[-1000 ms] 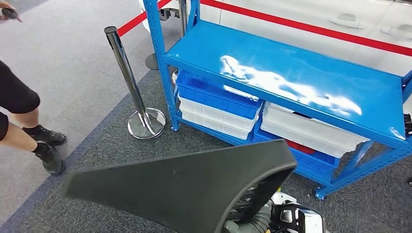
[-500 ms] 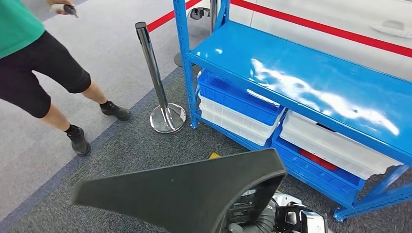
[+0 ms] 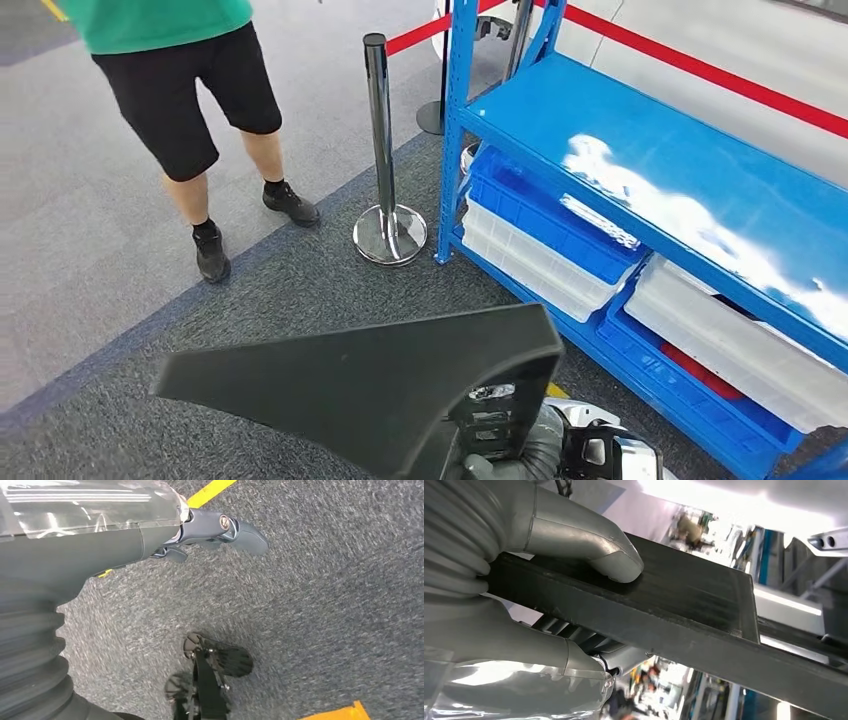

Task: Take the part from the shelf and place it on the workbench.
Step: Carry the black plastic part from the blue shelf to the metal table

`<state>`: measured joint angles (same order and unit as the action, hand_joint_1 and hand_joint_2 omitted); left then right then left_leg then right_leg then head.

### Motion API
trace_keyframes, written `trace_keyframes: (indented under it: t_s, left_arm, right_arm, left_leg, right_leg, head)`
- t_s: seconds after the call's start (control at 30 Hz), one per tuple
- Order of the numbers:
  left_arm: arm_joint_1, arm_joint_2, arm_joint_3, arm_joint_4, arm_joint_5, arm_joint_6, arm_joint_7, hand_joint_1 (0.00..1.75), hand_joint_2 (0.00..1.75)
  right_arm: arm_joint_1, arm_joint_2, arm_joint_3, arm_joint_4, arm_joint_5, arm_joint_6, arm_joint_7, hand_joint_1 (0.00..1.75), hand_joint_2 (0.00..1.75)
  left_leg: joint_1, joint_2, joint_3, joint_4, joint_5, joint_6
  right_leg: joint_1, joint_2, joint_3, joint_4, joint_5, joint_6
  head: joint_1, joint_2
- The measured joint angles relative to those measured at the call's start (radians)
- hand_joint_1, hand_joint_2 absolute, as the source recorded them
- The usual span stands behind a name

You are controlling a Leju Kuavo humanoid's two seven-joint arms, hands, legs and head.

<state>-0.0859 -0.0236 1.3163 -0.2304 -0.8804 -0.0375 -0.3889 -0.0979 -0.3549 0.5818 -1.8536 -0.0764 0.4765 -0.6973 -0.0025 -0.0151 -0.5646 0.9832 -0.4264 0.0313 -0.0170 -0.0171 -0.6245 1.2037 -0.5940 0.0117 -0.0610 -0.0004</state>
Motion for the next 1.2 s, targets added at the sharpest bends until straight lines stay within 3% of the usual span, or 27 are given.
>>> trace_keyframes:
  t_s: [0.03,0.07,0.1,0.17,0.2,0.27,0.33,0.37,0.43,0.5,0.57,0.6,0.67,0.73,0.8,0.87,0.93,1.0,1.07,1.1,1.13,1.2]
  left_arm:
    - [-0.001,-0.001,-0.001,0.0,0.0,-0.001,0.0,0.0,1.75]
    - [-0.001,-0.001,-0.001,0.0,0.001,-0.001,-0.001,0.0,1.75]
    - [0.0,-0.001,-0.002,0.0,0.003,0.0,-0.002,0.0,1.75]
    - [0.001,-0.001,-0.002,0.0,0.009,0.005,-0.004,0.0,1.75]
    - [0.0,-0.001,-0.001,0.0,0.014,0.007,-0.004,0.0,1.75]
    - [-0.003,-0.001,0.0,0.0,0.022,0.012,-0.002,0.0,1.75]
    - [-0.001,0.0,0.003,0.0,0.027,0.018,0.006,0.0,1.75]
    - [0.001,-0.001,0.004,0.0,0.029,0.021,0.011,0.0,1.75]
    - [0.0,-0.002,0.005,0.0,0.031,0.025,0.019,0.0,1.75]
    - [-0.006,-0.004,0.005,0.0,0.037,0.031,0.022,0.0,1.75]
    - [-0.007,-0.011,0.006,0.0,0.043,0.039,0.021,0.0,1.75]
    - [-0.006,-0.016,0.007,0.0,0.046,0.044,0.02,0.0,1.75]
    - [-0.003,-0.025,0.009,0.001,0.049,0.051,0.016,0.0,1.75]
    - [-0.005,-0.033,0.01,0.001,0.052,0.052,0.013,0.0,1.75]
    - [-0.005,-0.038,0.012,0.001,0.056,0.047,0.006,0.0,1.75]
    - [-0.001,-0.041,0.018,0.001,0.063,0.041,-0.002,0.0,1.75]
    - [0.001,-0.047,0.026,0.001,0.075,0.039,-0.009,0.0,1.75]
    - [-0.002,-0.053,0.036,0.001,0.094,0.045,-0.021,0.0,1.75]
    - [-0.004,-0.056,0.049,0.001,0.115,0.054,-0.034,0.0,1.75]
    - [-0.003,-0.057,0.055,0.001,0.123,0.057,-0.038,0.0,1.75]
    - [-0.002,-0.058,0.061,0.001,0.13,0.059,-0.043,0.0,1.75]
    - [0.0,-0.06,0.072,0.001,0.137,0.059,-0.049,0.0,1.75]
  right_arm:
    - [0.004,0.001,0.0,0.002,0.0,0.0,0.0,1.75,1.75]
    - [0.008,0.001,0.001,0.003,0.0,-0.001,0.0,1.75,1.75]
    - [0.01,0.001,0.003,0.004,0.0,-0.001,0.0,1.75,1.75]
    - [0.007,0.001,0.012,0.004,-0.003,-0.004,0.0,1.75,1.75]
    - [0.002,0.001,0.019,0.006,-0.007,-0.005,0.001,1.75,1.75]
    - [-0.011,0.001,0.035,0.011,-0.018,-0.013,0.007,1.75,1.75]
    - [-0.031,0.0,0.053,0.018,-0.029,-0.026,0.015,1.75,1.75]
    - [-0.041,-0.003,0.063,0.021,-0.032,-0.032,0.02,1.75,1.75]
    - [-0.052,-0.008,0.078,0.025,-0.034,-0.038,0.026,1.75,1.75]
    - [-0.053,-0.01,0.091,0.026,-0.034,-0.037,0.036,1.75,1.75]
    - [-0.053,-0.01,0.104,0.025,-0.037,-0.031,0.05,1.75,1.75]
    - [-0.053,-0.01,0.109,0.025,-0.039,-0.027,0.055,1.75,1.75]
    - [-0.054,-0.01,0.115,0.025,-0.045,-0.022,0.062,1.75,1.75]
    - [-0.056,-0.01,0.117,0.023,-0.048,-0.017,0.065,1.75,1.75]
    - [-0.057,-0.01,0.119,0.022,-0.05,-0.012,0.066,1.75,1.75]
    - [-0.058,-0.01,0.121,0.023,-0.049,-0.007,0.066,1.75,1.75]
    - [-0.059,-0.011,0.124,0.027,-0.046,-0.005,0.064,1.75,1.75]
    - [-0.06,-0.011,0.13,0.034,-0.044,-0.005,0.061,1.75,1.75]
    - [-0.063,-0.01,0.142,0.044,-0.043,-0.005,0.064,1.75,1.75]
    - [-0.067,-0.011,0.149,0.049,-0.043,-0.005,0.066,1.75,1.75]
    - [-0.074,-0.011,0.156,0.054,-0.043,-0.005,0.068,1.75,1.75]
    - [-0.096,-0.011,0.167,0.062,-0.045,-0.004,0.075,1.75,1.75]
  left_leg:
    - [0.0,-0.013,-0.001,0.001,0.001,0.001]
    - [0.001,-0.026,-0.001,0.003,0.0,0.0]
    - [0.002,-0.04,-0.001,0.006,-0.001,-0.001]
    - [0.005,-0.066,-0.003,0.018,-0.006,-0.009]
    - [0.006,-0.078,-0.008,0.028,-0.011,-0.016]
    - [0.007,-0.099,-0.023,0.043,-0.016,-0.03]
    - [0.011,-0.118,-0.035,0.043,-0.013,-0.044]
    - [0.013,-0.114,-0.038,0.046,-0.013,-0.05]
    - [0.013,-0.069,-0.06,0.093,-0.042,-0.061]
    - [0.013,-0.014,-0.119,0.213,-0.104,-0.069]
    - [0.015,0.002,-0.169,0.315,-0.139,-0.074]
    - [0.016,0.005,-0.17,0.318,-0.131,-0.075]
    - [0.015,0.021,-0.114,0.213,-0.07,-0.07]
    - [0.007,0.056,-0.05,0.088,-0.025,-0.055]
    - [-0.002,0.066,-0.036,0.048,-0.019,-0.038]
    - [-0.002,0.045,-0.034,0.038,-0.012,-0.024]
    - [0.003,0.025,-0.022,0.02,-0.003,-0.01]
    - [0.004,0.004,-0.017,0.012,0.003,-0.001]
    - [0.002,-0.021,-0.018,0.013,0.003,0.002]
    - [0.001,-0.036,-0.018,0.014,0.002,0.002]
    - [0.001,-0.05,-0.017,0.017,0.001,0.001]
    - [0.003,-0.077,-0.019,0.028,-0.004,-0.006]
  right_leg:
    - [-0.002,0.008,-0.027,0.057,-0.019,0.002]
    - [-0.004,0.012,-0.044,0.087,-0.02,0.004]
    - [-0.007,0.013,-0.045,0.084,-0.002,0.007]
    - [-0.016,0.027,0.001,-0.026,0.07,0.012]
    - [-0.02,0.047,0.027,-0.087,0.095,0.014]
    - [-0.022,0.078,0.052,-0.152,0.111,0.014]
    - [-0.019,0.071,0.05,-0.156,0.109,0.005]
    - [-0.019,0.059,0.051,-0.159,0.111,-0.002]
    - [-0.02,0.032,0.055,-0.168,0.115,-0.016]
    - [-0.014,0.002,0.057,-0.17,0.113,-0.025]
    - [-0.009,-0.029,0.058,-0.169,0.11,-0.027]
    - [-0.007,-0.042,0.06,-0.169,0.109,-0.027]
    - [-0.005,-0.066,0.066,-0.169,0.104,-0.024]
    - [-0.001,-0.086,0.073,-0.169,0.098,-0.017]
    - [0.001,-0.1,0.077,-0.171,0.096,-0.007]
    - [-0.001,-0.11,0.083,-0.176,0.094,0.005]
    - [-0.004,-0.071,0.075,-0.147,0.069,0.011]
    - [-0.007,-0.011,0.027,-0.039,0.008,0.009]
    - [-0.007,0.01,-0.033,0.079,-0.034,0.008]
    - [-0.007,0.012,-0.044,0.096,-0.027,0.008]
    - [-0.007,0.015,-0.037,0.072,0.001,0.007]
    - [-0.011,0.04,0.016,-0.052,0.077,0.005]
  head:
    - [0.0,0.0]
    - [0.0,0.0]
    - [0.0,0.0]
    - [0.0,0.0]
    - [0.0,0.0]
    - [0.0,0.0]
    - [0.0,0.0]
    - [0.0,0.0]
    - [0.0,0.0]
    - [0.0,0.0]
    - [0.0,0.0]
    - [0.0,0.0]
    - [0.0,0.0]
    - [0.0,0.0]
    - [0.0,0.0]
    - [0.0,0.0]
    - [0.0,0.0]
    - [0.0,0.0]
    - [0.0,0.0]
    - [0.0,0.0]
    - [0.0,0.0]
    - [0.0,0.0]
